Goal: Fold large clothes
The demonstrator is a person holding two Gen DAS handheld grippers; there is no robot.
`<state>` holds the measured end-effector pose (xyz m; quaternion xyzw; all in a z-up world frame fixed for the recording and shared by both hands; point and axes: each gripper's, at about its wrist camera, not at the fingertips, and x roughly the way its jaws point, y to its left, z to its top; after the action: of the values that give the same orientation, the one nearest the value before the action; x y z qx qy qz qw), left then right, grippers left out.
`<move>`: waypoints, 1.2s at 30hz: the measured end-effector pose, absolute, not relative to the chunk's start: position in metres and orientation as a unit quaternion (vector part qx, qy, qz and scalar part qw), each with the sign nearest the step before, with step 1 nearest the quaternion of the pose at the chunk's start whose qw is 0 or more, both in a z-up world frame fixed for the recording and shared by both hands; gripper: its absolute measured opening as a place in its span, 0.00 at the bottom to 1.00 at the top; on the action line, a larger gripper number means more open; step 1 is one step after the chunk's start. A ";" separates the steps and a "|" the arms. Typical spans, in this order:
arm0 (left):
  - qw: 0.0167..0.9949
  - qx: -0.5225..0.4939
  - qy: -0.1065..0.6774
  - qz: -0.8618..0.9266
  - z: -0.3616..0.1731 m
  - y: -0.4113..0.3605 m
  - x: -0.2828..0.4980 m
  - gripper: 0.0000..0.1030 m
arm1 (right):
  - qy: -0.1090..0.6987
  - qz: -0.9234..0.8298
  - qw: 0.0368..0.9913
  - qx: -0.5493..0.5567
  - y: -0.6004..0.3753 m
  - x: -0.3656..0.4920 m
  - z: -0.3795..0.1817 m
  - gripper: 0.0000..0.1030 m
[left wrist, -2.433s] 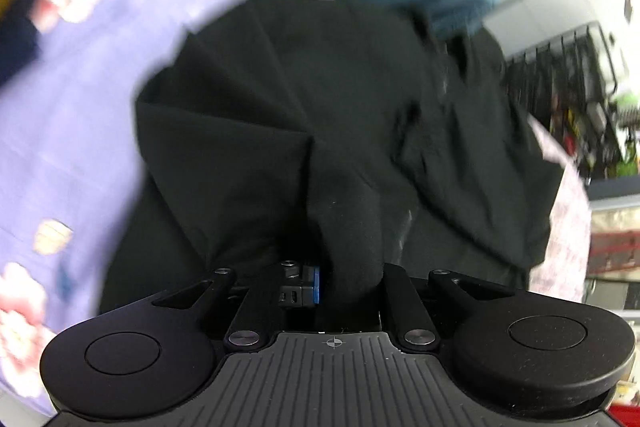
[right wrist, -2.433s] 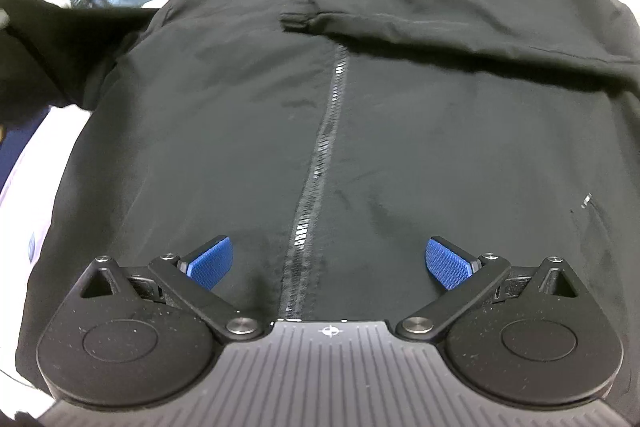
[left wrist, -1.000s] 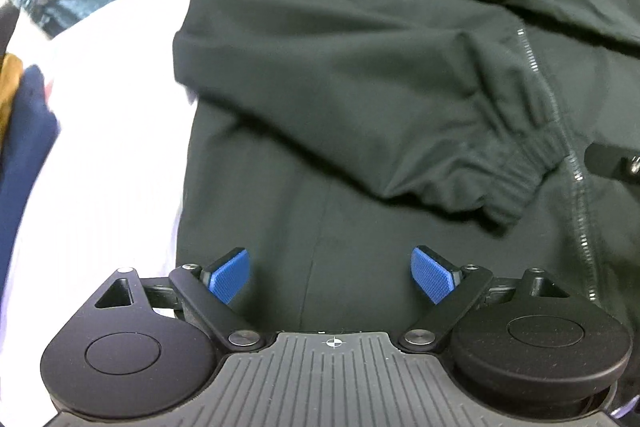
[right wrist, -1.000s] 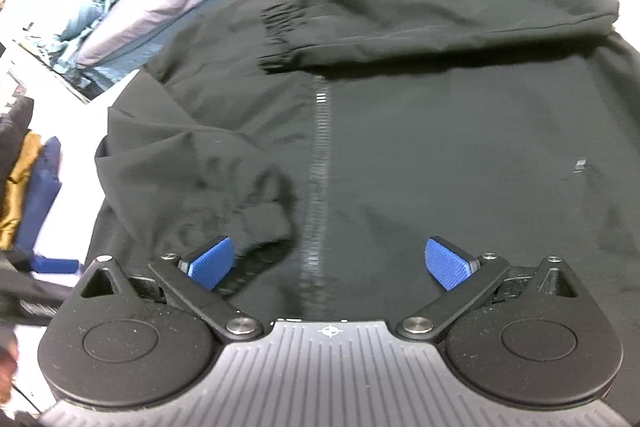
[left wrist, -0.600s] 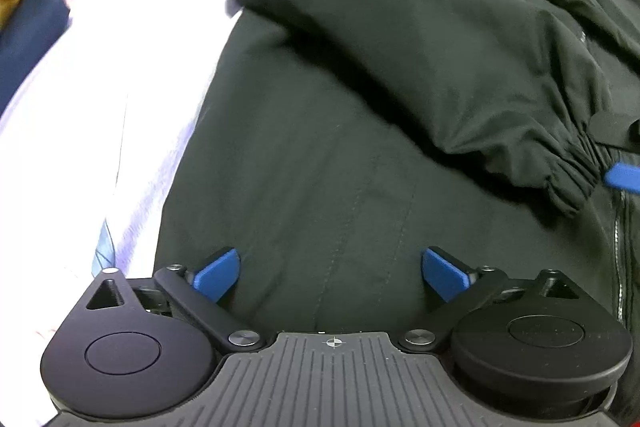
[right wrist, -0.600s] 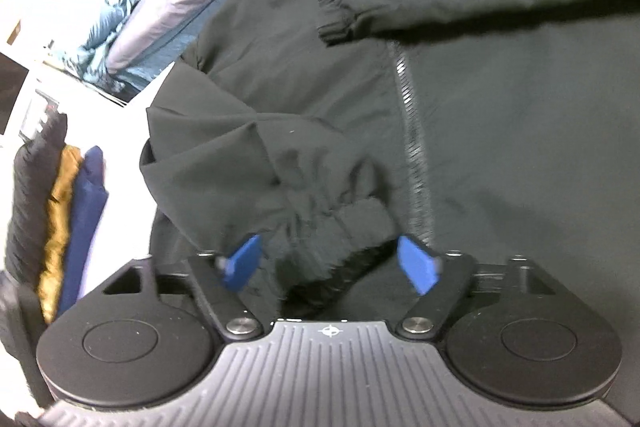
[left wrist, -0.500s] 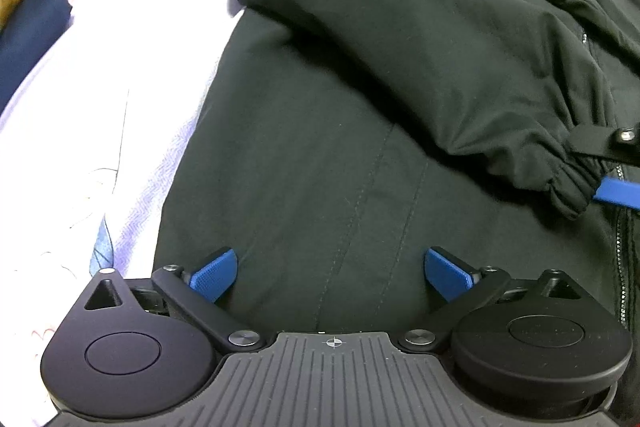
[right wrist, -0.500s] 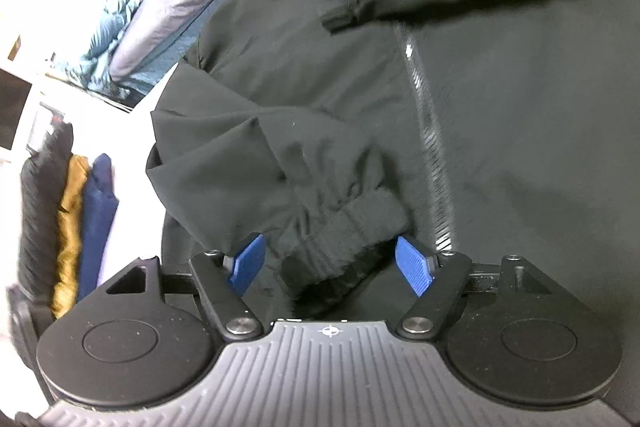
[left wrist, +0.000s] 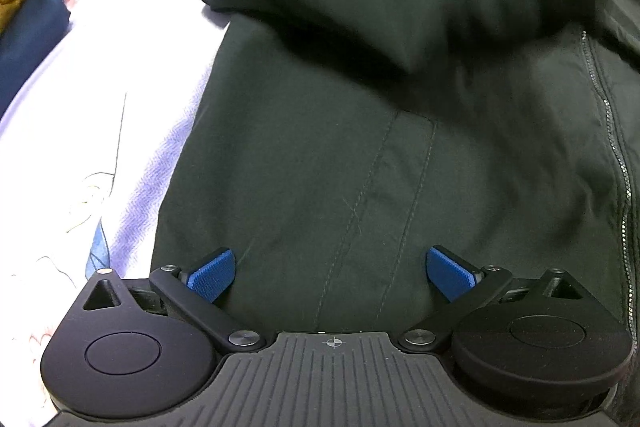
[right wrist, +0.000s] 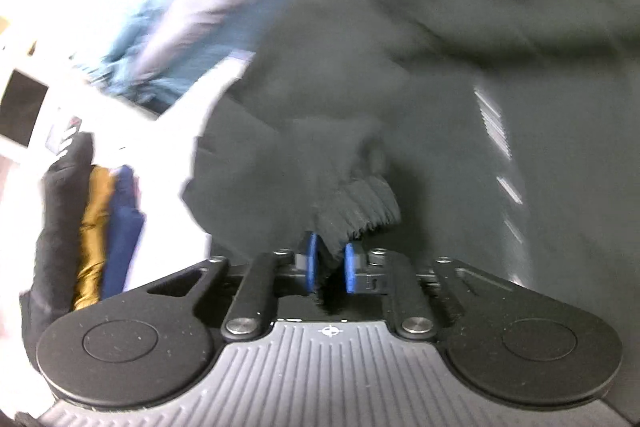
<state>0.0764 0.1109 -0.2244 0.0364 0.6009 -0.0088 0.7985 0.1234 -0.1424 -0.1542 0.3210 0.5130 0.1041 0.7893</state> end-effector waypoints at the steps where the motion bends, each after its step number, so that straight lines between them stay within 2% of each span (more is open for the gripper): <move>1: 0.798 0.036 0.601 -0.006 -0.223 0.108 0.078 1.00 | 0.494 0.136 0.803 0.306 -0.133 0.135 -0.134 0.08; 4: 0.796 0.034 0.604 -0.003 -0.222 0.107 0.079 1.00 | 0.425 0.226 0.840 0.251 -0.099 0.169 -0.069 0.08; 9: 0.794 0.031 0.608 -0.001 -0.223 0.108 0.082 1.00 | 0.340 0.310 0.852 0.249 -0.085 0.209 0.011 0.07; 17: 0.793 0.024 0.609 0.007 -0.227 0.110 0.094 1.00 | 0.224 0.329 0.890 0.222 -0.167 0.259 0.106 0.07; 23: 0.791 -0.003 0.611 0.016 -0.219 0.115 0.102 1.00 | 0.236 0.279 0.899 0.242 -0.230 0.293 0.108 0.07; 26: 0.844 -0.039 0.534 -0.027 -0.185 0.113 0.109 1.00 | 0.268 0.264 0.891 0.253 -0.245 0.302 0.094 0.07; 32: 0.907 0.157 0.367 -0.132 -0.155 0.048 0.150 1.00 | 0.282 0.276 0.883 0.254 -0.236 0.293 0.072 0.07; 36: 0.883 0.230 0.347 -0.217 -0.177 0.016 0.192 1.00 | 0.290 0.271 0.882 0.254 -0.227 0.294 0.072 0.07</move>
<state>0.1925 0.0159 -0.1768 0.2296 0.3469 -0.2173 0.8830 0.2939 -0.2266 0.0717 0.2540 0.2905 0.2712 0.8818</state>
